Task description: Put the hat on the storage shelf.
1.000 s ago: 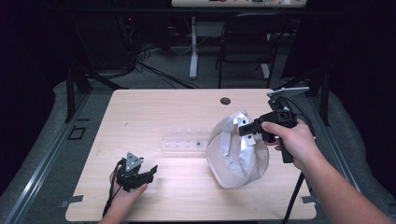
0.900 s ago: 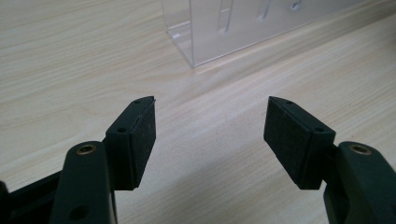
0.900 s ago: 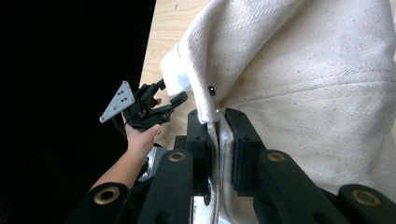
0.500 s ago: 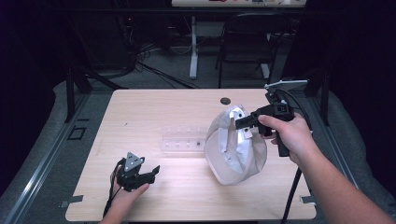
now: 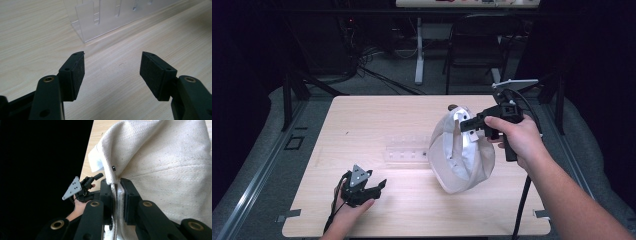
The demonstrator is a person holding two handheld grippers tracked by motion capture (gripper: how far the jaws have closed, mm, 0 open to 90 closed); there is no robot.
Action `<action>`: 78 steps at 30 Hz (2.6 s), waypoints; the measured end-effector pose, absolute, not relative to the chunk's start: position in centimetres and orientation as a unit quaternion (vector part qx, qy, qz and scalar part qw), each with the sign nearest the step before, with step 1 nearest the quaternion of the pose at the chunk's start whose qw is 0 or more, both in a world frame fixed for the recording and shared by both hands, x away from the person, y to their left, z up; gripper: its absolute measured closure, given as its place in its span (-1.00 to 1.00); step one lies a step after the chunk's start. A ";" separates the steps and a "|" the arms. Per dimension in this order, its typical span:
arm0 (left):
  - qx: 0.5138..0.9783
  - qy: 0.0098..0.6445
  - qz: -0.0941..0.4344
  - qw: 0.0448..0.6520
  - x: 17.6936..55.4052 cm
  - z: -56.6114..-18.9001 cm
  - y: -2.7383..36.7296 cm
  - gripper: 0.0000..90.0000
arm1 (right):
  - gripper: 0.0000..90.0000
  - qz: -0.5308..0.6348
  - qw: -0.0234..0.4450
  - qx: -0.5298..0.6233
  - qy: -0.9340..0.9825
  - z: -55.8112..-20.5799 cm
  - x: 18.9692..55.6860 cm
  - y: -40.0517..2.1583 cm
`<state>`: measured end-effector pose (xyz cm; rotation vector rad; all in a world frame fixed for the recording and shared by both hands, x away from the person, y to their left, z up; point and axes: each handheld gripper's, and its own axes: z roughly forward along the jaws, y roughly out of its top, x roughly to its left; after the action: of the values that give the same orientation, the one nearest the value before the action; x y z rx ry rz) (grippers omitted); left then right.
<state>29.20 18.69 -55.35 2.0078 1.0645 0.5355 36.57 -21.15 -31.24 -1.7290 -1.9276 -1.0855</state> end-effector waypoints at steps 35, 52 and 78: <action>0.811 0.351 0.203 0.422 29.6 -50.7 11.5 -0.08 | 0.80 -0.420 0.149 -0.614 -0.652 -28.8 40.5 -18.7; 0.817 0.320 0.203 0.435 30.2 -49.3 7.2 -0.19 | 0.80 -0.433 0.150 -0.623 -0.634 -28.9 42.4 -17.4; 0.830 0.321 0.239 0.388 32.2 -48.8 4.1 0.33 | 0.80 -0.441 0.148 -0.624 -0.628 -28.6 43.2 -15.9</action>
<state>32.24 4.08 -48.82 2.1123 0.8154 0.6092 43.16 -15.88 -28.59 -1.7943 -1.8053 -1.2677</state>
